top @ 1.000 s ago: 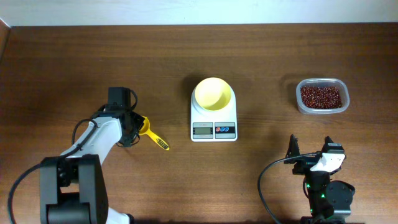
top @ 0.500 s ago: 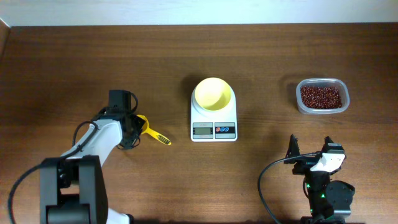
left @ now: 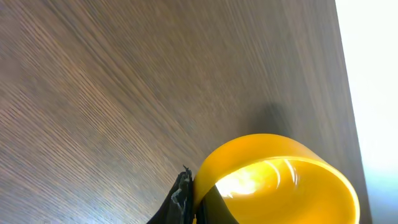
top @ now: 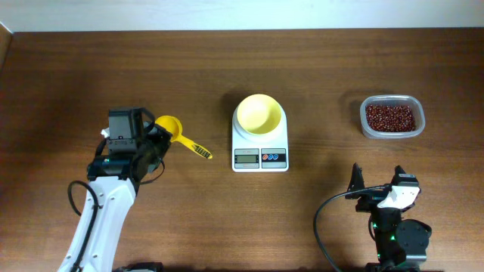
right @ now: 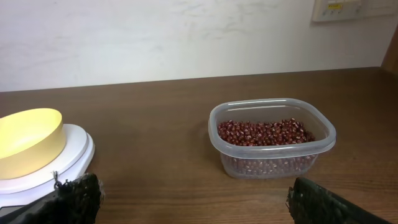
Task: Scoop item into bowl and weigh 50g on scale
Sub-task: 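Lift the yellow scoop with the left gripper toward the scale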
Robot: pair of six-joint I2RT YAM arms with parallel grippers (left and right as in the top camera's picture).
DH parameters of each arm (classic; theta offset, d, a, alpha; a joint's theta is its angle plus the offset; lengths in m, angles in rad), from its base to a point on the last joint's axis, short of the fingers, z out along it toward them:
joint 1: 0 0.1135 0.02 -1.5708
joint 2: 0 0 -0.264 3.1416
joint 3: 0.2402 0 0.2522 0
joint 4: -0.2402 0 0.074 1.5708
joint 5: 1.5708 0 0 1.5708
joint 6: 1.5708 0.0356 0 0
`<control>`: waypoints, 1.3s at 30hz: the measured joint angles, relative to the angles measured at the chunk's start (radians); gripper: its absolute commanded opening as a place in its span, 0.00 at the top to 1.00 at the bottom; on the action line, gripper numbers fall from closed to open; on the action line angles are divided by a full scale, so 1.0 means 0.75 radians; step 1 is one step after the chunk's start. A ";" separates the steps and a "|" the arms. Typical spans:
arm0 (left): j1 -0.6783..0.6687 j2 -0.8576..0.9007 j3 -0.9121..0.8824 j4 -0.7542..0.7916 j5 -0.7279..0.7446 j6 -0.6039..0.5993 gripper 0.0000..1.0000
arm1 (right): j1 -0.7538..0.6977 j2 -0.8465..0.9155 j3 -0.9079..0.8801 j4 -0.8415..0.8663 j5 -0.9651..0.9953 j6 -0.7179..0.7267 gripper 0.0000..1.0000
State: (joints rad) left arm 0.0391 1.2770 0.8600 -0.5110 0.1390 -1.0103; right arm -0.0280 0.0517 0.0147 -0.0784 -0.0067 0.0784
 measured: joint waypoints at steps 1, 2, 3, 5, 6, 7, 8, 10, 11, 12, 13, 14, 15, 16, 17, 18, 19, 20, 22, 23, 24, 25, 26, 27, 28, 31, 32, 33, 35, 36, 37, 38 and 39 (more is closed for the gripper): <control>0.000 0.000 0.000 -0.001 0.024 0.000 1.00 | 0.000 0.000 0.000 0.000 -0.001 0.000 0.01; 0.000 0.000 0.000 0.000 0.040 0.000 1.00 | 0.000 0.000 0.000 0.000 -0.001 0.001 0.01; 0.000 0.000 0.000 -0.001 0.048 0.000 1.00 | 0.000 0.000 0.000 0.000 -0.001 -0.001 0.01; 0.000 0.000 0.000 -0.001 0.061 0.000 1.00 | 0.000 0.000 0.000 0.000 0.000 -0.001 0.01; 0.000 0.000 0.000 0.000 0.067 0.000 1.00 | 0.000 0.000 0.000 0.000 -0.001 0.000 0.01; 0.000 0.000 0.000 -0.001 0.072 0.000 1.00 | 0.000 0.000 0.000 0.000 -0.001 0.001 0.01; 0.000 0.000 0.000 0.000 0.076 0.000 1.00 | 0.000 0.000 0.000 0.000 -0.001 0.000 0.01; 0.000 -0.009 0.000 -0.001 0.081 0.000 1.00 | 0.000 0.000 0.000 0.000 -0.001 0.000 0.01; 0.000 -0.022 0.000 -0.001 0.084 0.000 1.00 | 0.000 0.000 0.000 0.000 0.000 0.000 0.01; 0.000 -0.051 0.000 -0.001 0.085 0.000 1.00 | 0.000 0.000 0.000 0.000 -0.001 -0.001 0.01; 0.000 -0.079 0.000 -0.001 0.084 0.000 1.00 | 0.000 0.000 0.000 0.000 0.000 0.000 0.01; 0.000 -0.099 0.000 -0.001 0.084 0.000 1.00 | 0.000 0.000 0.000 0.000 0.000 0.001 0.01; 0.000 -0.133 0.000 -0.001 0.084 0.000 1.00 | 0.000 0.000 0.000 0.000 -0.001 -0.001 0.01; -0.001 -0.155 0.000 -0.001 0.077 -0.001 1.00 | 0.000 0.000 0.000 0.000 -0.001 -0.001 0.01; -0.005 -0.170 0.000 -0.001 0.062 -0.006 1.00 | 0.000 0.000 0.000 0.000 -0.001 0.000 0.01; -0.015 -0.184 0.000 -0.001 0.039 -0.018 1.00 | 0.000 0.000 0.000 0.000 -0.001 -0.001 0.01; -0.027 -0.190 0.000 -0.001 0.024 -0.031 1.00 | 0.000 0.000 0.000 0.000 -0.001 0.000 0.01; -0.050 -0.194 0.000 0.000 -0.008 -0.046 1.00 | 0.000 0.000 0.000 0.000 -0.001 0.000 0.01; -0.116 -0.195 0.000 -0.001 -0.068 -0.096 1.00 | 0.000 0.000 0.000 0.000 -0.001 0.000 0.01; -0.137 -0.195 0.000 -0.001 -0.089 -0.115 1.00 | 0.000 0.000 0.000 0.000 0.000 0.000 0.01; -0.158 -0.195 0.000 -0.001 -0.114 -0.153 1.00 | 0.000 0.000 0.000 0.000 0.000 0.000 0.01; -0.169 -0.195 0.000 -0.001 -0.128 -0.207 1.00 | 0.000 0.000 0.000 0.001 0.000 -0.001 0.01; -0.186 -0.195 0.001 -0.001 -0.153 -0.246 1.00 | 0.000 0.000 0.000 0.000 -0.001 0.001 0.01; -0.187 -0.195 0.003 -0.001 -0.164 -0.298 1.00 | 0.000 0.000 0.000 0.000 0.000 0.001 0.01; -0.187 -0.195 0.010 -0.003 -0.173 -0.351 1.00 | 0.000 0.000 0.000 0.000 -0.001 0.000 0.01; -0.187 -0.187 0.094 -0.012 -0.187 -0.452 1.00 | 0.000 0.000 0.000 0.000 0.000 0.001 0.01; -0.187 -0.175 0.143 -0.025 -0.188 -0.466 1.00 | 0.000 0.000 0.000 0.000 -0.001 -0.001 0.01; -0.187 -0.156 0.207 -0.063 -0.192 -0.476 1.00 | 0.000 0.000 0.000 -0.001 -0.001 -0.001 0.01; -0.187 -0.072 0.375 -0.176 -0.199 -0.457 1.00 | 0.000 0.000 0.000 0.000 0.000 0.001 0.01; -0.187 0.003 0.498 -0.227 -0.202 -0.425 1.00 | 0.000 0.000 0.000 0.001 0.000 0.000 0.01; -0.187 0.085 0.645 -0.422 -0.216 -0.385 1.00 | 0.000 -0.001 -0.001 0.001 0.001 -0.001 0.01; -0.188 0.144 0.740 -0.476 -0.231 -0.348 1.00 | 0.000 0.000 -0.001 0.002 0.000 0.000 0.01; -0.188 0.266 0.947 -0.644 -0.256 -0.298 1.00 | 0.001 0.000 -0.001 0.000 0.001 0.000 0.01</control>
State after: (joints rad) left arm -0.1017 1.4765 1.5703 -0.9943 -0.0528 -1.2339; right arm -0.0277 0.0517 0.0143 -0.0784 -0.0063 0.0784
